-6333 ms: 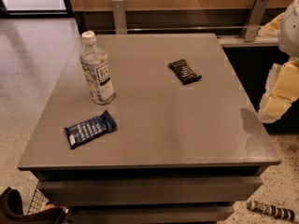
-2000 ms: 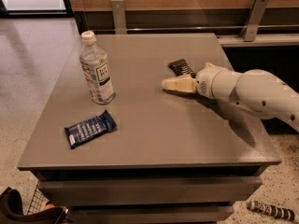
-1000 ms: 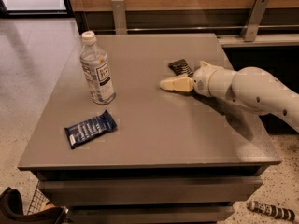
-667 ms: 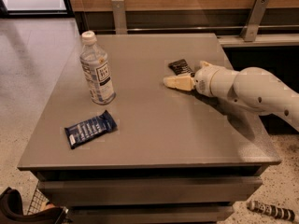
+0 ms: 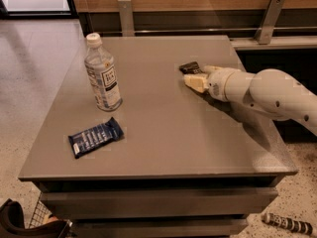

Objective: Pick rxbar chocolate

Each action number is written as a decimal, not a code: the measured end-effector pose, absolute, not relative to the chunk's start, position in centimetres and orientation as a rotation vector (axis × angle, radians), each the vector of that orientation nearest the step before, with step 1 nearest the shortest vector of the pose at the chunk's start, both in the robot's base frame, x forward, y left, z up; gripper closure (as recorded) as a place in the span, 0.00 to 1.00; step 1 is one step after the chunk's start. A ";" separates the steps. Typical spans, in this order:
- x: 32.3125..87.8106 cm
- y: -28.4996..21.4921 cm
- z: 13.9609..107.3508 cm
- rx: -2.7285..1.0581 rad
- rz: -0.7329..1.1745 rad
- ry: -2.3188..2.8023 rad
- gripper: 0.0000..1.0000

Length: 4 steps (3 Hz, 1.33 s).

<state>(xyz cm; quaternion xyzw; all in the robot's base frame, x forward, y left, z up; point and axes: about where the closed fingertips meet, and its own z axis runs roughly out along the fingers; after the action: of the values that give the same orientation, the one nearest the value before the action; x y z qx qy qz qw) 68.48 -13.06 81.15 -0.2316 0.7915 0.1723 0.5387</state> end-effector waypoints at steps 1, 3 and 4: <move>68.5 -13.1 81.4 -0.551 0.410 1.883 1.00; 68.6 -12.7 81.2 -0.557 0.427 1.893 1.00; 68.6 -12.7 81.6 -0.560 0.428 1.894 1.00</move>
Offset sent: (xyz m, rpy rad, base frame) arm 0.0000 0.0000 0.0023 0.0000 0.0000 0.0000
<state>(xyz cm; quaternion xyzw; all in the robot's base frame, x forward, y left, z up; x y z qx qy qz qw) 68.59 -12.67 81.57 -0.2349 0.7939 0.1792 0.5315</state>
